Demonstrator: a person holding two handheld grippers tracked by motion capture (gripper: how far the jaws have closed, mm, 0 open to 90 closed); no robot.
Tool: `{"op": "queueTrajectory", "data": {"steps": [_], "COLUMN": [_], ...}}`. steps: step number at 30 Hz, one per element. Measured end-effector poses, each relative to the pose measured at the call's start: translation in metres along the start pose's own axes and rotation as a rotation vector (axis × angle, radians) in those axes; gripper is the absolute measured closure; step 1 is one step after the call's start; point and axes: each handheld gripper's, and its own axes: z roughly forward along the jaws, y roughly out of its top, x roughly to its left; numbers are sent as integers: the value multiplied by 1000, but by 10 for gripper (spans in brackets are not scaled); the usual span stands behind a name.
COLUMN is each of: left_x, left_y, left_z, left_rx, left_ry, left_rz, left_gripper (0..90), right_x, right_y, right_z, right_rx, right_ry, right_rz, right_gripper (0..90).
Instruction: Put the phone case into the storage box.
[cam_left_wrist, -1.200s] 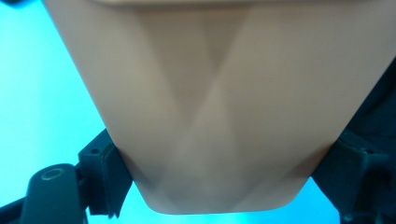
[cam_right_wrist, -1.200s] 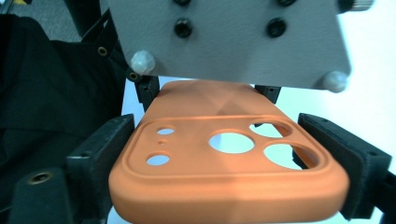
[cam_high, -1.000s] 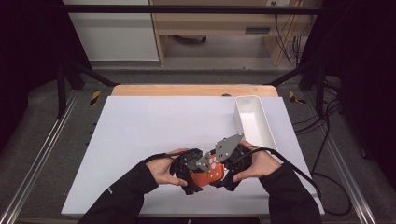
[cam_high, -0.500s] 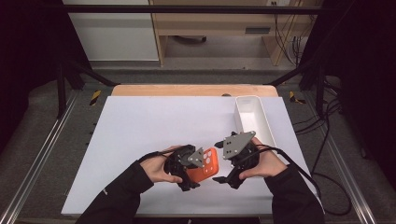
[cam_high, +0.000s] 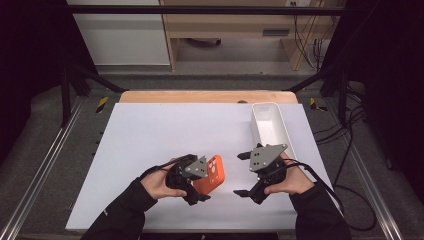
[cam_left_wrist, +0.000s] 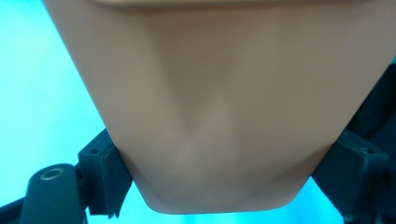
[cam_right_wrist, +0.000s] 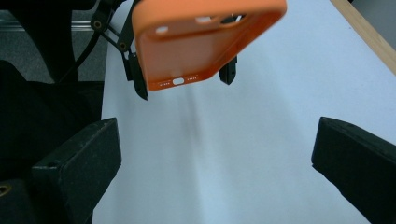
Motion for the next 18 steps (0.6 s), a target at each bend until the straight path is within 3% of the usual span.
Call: {"op": "queueTrajectory", "data": {"steps": [10, 18], "left_x": [3, 4], "left_y": [-20, -23], "left_z": [-4, -10], "left_rx": [-98, -176], "left_ry": [9, 3], "left_rz": [-58, -68], "left_gripper": [158, 158], "right_x": [3, 3], "right_y": [-8, -8], "right_z": [3, 5], "right_rx": [-23, -59], "right_ry": [8, 10], "right_rz": [35, 50], "right_gripper": [18, 19]}}
